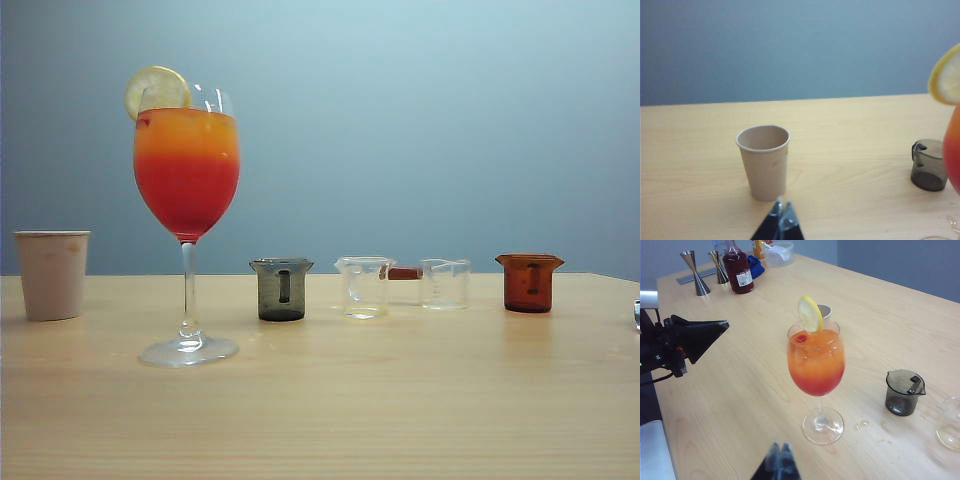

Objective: Pick up the lemon slice from the paper cup on the left and carefully insert it into the rim of the goblet.

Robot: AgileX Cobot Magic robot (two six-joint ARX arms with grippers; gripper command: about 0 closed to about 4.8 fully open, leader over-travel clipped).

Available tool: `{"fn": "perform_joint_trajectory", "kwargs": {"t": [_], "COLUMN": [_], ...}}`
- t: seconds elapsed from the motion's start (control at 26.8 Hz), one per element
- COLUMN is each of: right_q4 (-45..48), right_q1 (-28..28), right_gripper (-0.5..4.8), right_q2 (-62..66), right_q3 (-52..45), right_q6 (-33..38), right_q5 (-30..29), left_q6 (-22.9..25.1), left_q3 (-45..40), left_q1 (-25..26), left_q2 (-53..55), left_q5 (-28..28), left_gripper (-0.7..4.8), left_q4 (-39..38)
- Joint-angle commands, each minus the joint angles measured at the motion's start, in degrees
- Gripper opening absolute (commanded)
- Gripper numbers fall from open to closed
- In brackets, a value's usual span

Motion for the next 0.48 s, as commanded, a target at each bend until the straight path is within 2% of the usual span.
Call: {"fn": "perform_joint_trajectory", "kwargs": {"t": [0.04,0.19,0.3,0.48], "right_q4": [0.7,0.7,0.7,0.7], "right_q1": [0.0,0.0,0.0,0.0], "right_gripper": [-0.01,-0.01,-0.01,-0.01], "right_q2": [-0.1,-0.1,-0.1,-0.1], "right_q3": [0.3,0.3,0.3,0.3], "right_q6": [-0.1,-0.1,-0.1,-0.1], "right_q5": [-0.1,-0.1,-0.1,-0.1], "left_q6": [-0.1,1.0,1.0,-1.6], "left_q3": [0.2,0.2,0.2,0.2], "left_q1": [0.2,1.8,6.1,6.1], "left_q2": [0.0,0.0,0.0,0.0], "left_q5": [-1.9,-2.9,-0.1,-0.1], "left_gripper": [-0.06,-0.06,-0.06,-0.06], "left_q4": [1.2,0.2,0.3,0.3]}}
